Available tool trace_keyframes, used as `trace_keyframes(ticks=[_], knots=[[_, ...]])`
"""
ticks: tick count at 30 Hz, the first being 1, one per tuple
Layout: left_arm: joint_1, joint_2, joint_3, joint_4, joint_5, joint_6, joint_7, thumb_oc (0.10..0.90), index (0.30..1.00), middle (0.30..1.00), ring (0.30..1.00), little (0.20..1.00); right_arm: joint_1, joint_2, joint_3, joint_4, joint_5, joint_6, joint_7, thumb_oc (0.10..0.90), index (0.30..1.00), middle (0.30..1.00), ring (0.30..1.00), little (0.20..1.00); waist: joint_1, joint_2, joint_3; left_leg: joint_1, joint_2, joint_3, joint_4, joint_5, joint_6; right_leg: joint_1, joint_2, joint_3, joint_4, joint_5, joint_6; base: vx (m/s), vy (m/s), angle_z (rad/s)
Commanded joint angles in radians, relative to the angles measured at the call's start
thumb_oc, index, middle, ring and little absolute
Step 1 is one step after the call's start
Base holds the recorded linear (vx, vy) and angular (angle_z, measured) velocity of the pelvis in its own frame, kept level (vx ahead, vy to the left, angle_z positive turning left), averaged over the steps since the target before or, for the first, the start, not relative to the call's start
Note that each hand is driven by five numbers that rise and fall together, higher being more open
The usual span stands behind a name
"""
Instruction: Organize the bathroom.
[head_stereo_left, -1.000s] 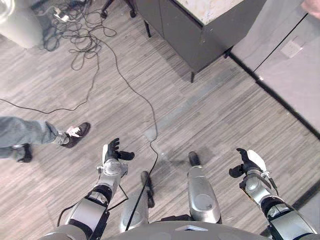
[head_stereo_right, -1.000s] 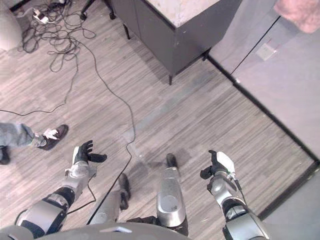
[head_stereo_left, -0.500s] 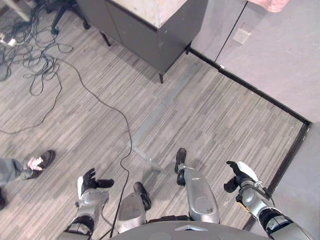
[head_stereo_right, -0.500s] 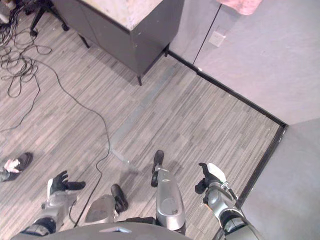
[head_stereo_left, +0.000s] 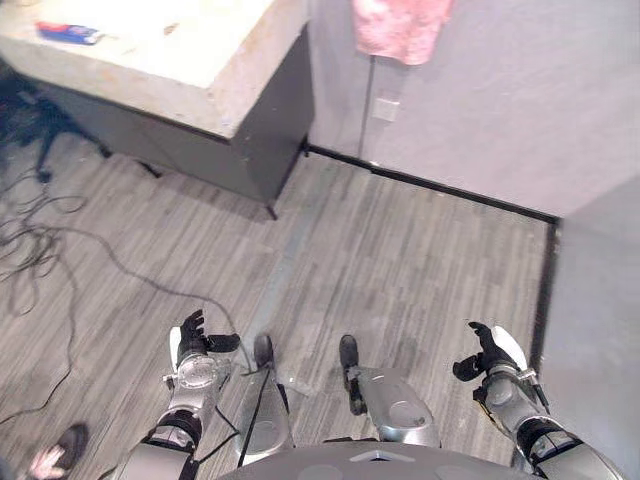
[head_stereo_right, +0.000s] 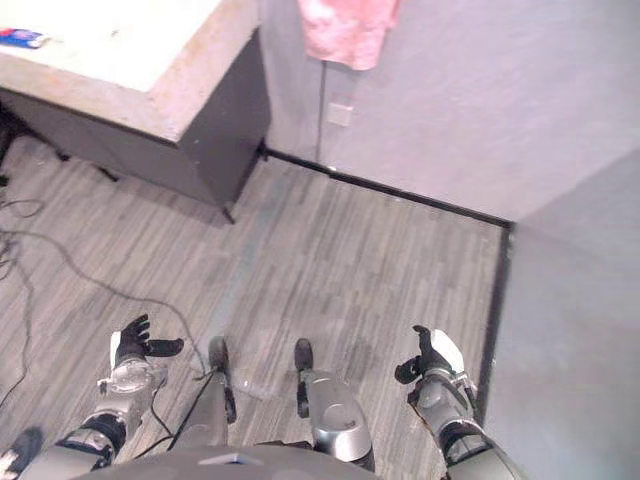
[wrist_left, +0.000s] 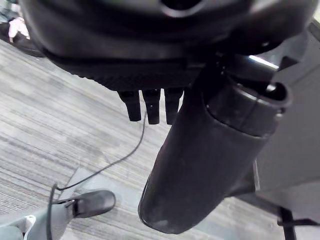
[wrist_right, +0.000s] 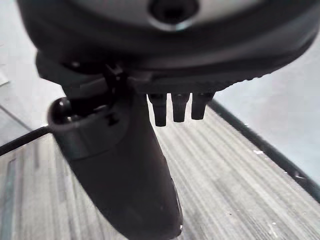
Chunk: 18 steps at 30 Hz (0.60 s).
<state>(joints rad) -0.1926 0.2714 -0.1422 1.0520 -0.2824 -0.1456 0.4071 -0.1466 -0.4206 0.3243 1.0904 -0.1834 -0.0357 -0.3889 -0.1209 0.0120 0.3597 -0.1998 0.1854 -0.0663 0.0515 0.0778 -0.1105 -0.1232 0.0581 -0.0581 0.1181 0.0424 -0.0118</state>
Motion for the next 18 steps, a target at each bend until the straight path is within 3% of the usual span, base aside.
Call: trace_keyframes(ticks=[1, 3, 9, 10, 11, 12, 13, 14, 15, 17, 18], knots=[[0.045, 0.077, 0.018, -0.07, -0.019, -0.033, 0.072, 0.8, 0.9, 0.9, 0.9, 0.9, 0.007, -0.041, -0.011, -0.07, 0.025, 0.007, -0.054, 0.8, 0.9, 0.9, 0.9, 0.9, 0.024, -0.008, -0.015, 0.012, -0.037, 0.032, 0.229, -0.11, 0.078, -0.03, -0.172, 0.05, 0.174, -0.163, 0.1, 0.11, 0.489, -1.44], [0.036, 0.089, 0.027, -0.058, -0.01, -0.032, 0.071, 0.8, 0.9, 0.9, 0.9, 0.9, 0.011, -0.042, -0.028, -0.08, 0.048, 0.006, -0.056, 0.8, 0.9, 0.9, 0.9, 0.9, 0.015, -0.004, -0.005, 0.005, -0.056, 0.108, 0.3, -0.181, 0.094, -0.026, -0.229, 0.056, 0.164, -0.127, 0.124, 0.08, 0.357, -1.24], [0.06, 0.112, 0.064, -0.049, -0.02, -0.002, 0.067, 0.8, 0.9, 0.9, 0.9, 0.9, 0.041, -0.032, -0.058, -0.117, 0.02, 0.036, -0.04, 0.8, 0.9, 0.9, 0.9, 0.9, 0.02, 0.002, -0.027, 0.049, -0.098, 0.172, 0.277, -0.22, 0.114, -0.022, -0.312, 0.047, 0.113, -0.048, 0.164, 0.1, 0.302, -0.22], [0.07, 0.114, 0.078, -0.047, -0.021, 0.007, 0.066, 0.8, 0.9, 0.9, 0.9, 0.9, 0.042, -0.028, -0.061, -0.116, 0.002, 0.033, -0.031, 0.8, 0.9, 0.9, 0.9, 0.9, 0.031, -0.003, -0.03, 0.071, -0.105, 0.204, 0.263, -0.23, 0.117, -0.028, -0.349, 0.005, 0.085, 0.0, 0.175, 0.09, 0.241, -0.98], [0.105, 0.119, 0.109, -0.052, -0.035, 0.026, 0.082, 0.8, 0.9, 0.9, 0.9, 0.9, 0.034, -0.021, -0.059, -0.126, -0.046, 0.026, -0.004, 0.8, 0.9, 0.9, 0.9, 0.9, 0.063, -0.011, -0.025, 0.12, -0.101, 0.299, 0.241, -0.254, 0.12, -0.039, -0.399, -0.137, 0.081, 0.058, 0.193, 0.13, 0.335, -1.2], [0.138, 0.118, 0.136, -0.059, -0.013, 0.031, 0.092, 0.8, 0.9, 0.9, 0.9, 0.9, 0.024, -0.018, -0.054, -0.134, -0.059, 0.028, 0.02, 0.8, 0.9, 0.9, 0.9, 0.9, 0.085, 0.0, -0.024, 0.161, -0.079, 0.376, 0.223, -0.271, 0.12, -0.034, -0.379, -0.24, 0.144, -0.011, 0.199, 0.09, 0.285, -1.74], [0.161, 0.121, 0.146, -0.065, -0.007, 0.032, 0.096, 0.8, 0.9, 0.9, 0.9, 0.9, 0.023, -0.024, -0.042, -0.145, -0.043, 0.036, 0.033, 0.8, 0.9, 0.9, 0.9, 0.9, 0.084, 0.011, -0.035, 0.171, -0.07, 0.411, 0.197, -0.254, 0.125, -0.038, -0.312, -0.251, 0.208, -0.087, 0.176, 0.06, 0.152, -2.59], [0.173, 0.121, 0.148, -0.072, 0.0, 0.035, 0.096, 0.8, 0.9, 0.9, 0.9, 0.9, 0.027, -0.026, -0.037, -0.146, -0.031, 0.038, 0.034, 0.8, 0.9, 0.9, 0.9, 0.9, 0.079, 0.014, -0.044, 0.179, -0.077, 0.416, 0.176, -0.244, 0.123, -0.042, -0.258, -0.249, 0.23, -0.124, 0.156, 0.05, 0.093, -2.46], [0.182, 0.125, 0.145, -0.08, -0.006, 0.038, 0.098, 0.8, 0.9, 0.9, 0.9, 0.9, 0.033, -0.025, -0.032, -0.138, -0.03, 0.031, 0.03, 0.8, 0.9, 0.9, 0.9, 0.9, 0.075, 0.008, -0.051, 0.191, -0.102, 0.419, 0.158, -0.243, 0.116, -0.05, -0.21, -0.286, 0.211, -0.127, 0.141, 0.05, 0.059, -1.43], [0.177, 0.127, 0.139, -0.081, -0.024, 0.033, 0.102, 0.8, 0.9, 0.9, 0.9, 0.9, 0.038, -0.018, -0.036, -0.124, -0.028, 0.023, 0.018, 0.8, 0.9, 0.9, 0.9, 0.9, 0.079, 0.002, -0.055, 0.189, -0.115, 0.422, 0.164, -0.25, 0.115, -0.032, -0.212, -0.333, 0.154, -0.119, 0.127, 0.04, -0.007, 0.3], [0.175, 0.123, 0.139, -0.075, -0.026, 0.023, 0.101, 0.8, 0.9, 0.9, 0.9, 0.9, 0.044, -0.015, -0.038, -0.111, -0.024, 0.02, 0.011, 0.8, 0.9, 0.9, 0.9, 0.9, 0.075, -0.001, -0.059, 0.185, -0.127, 0.41, 0.175, -0.257, 0.116, -0.021, -0.188, -0.322, 0.117, -0.12, 0.116, 0.06, -0.038, 0.4]])
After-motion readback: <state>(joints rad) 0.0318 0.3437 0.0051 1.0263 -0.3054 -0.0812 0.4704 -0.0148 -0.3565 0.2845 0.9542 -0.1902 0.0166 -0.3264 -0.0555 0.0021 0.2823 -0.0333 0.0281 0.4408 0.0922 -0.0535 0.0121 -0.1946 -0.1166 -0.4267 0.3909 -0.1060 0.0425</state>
